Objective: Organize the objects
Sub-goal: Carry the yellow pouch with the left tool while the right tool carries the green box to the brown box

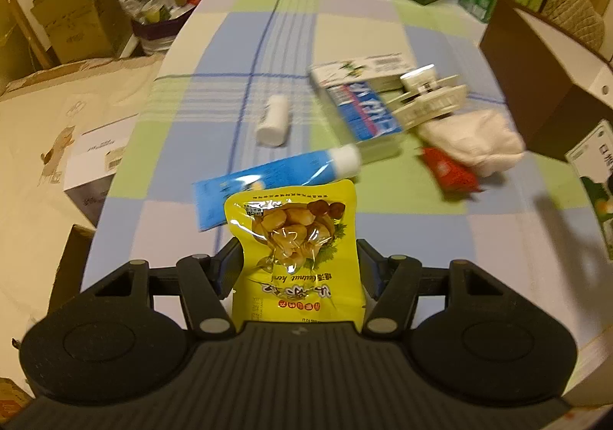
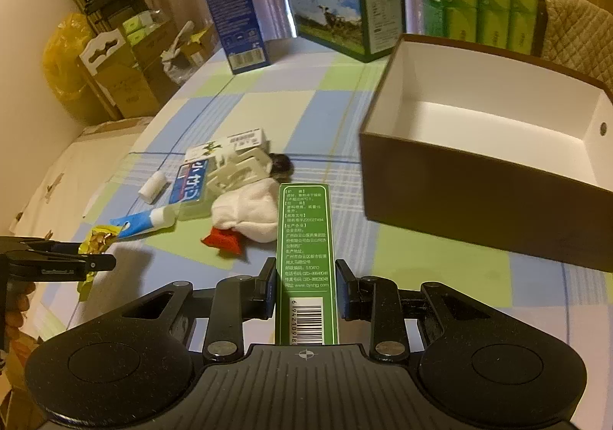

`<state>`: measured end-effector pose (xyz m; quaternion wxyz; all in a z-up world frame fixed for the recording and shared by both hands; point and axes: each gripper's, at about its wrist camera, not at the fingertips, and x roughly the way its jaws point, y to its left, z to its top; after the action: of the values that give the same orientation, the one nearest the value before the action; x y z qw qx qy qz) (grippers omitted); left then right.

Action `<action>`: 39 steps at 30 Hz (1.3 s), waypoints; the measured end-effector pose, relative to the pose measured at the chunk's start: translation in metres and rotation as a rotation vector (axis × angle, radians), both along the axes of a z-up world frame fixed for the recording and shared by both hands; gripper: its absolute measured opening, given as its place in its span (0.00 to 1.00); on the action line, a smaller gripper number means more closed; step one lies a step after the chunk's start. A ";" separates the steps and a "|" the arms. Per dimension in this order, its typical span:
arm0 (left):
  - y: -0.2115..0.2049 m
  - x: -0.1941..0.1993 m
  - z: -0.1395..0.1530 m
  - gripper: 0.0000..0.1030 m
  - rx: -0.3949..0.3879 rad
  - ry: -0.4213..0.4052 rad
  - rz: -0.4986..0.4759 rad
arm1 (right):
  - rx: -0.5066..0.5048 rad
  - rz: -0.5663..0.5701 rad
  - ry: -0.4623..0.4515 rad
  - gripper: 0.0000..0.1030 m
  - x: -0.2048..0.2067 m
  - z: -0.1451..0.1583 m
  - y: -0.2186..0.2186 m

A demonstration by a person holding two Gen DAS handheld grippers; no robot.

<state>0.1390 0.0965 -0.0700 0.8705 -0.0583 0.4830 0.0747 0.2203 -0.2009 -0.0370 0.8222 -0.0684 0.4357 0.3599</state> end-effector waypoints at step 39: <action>-0.288 0.176 0.106 0.57 -0.038 -0.222 -0.376 | 0.128 -0.202 -0.126 0.26 0.177 0.073 -0.156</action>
<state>0.3147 -0.1913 0.0363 0.9158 0.0083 0.3877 -0.1049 0.3977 -0.3568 0.0356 0.8826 0.0061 0.3640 0.2975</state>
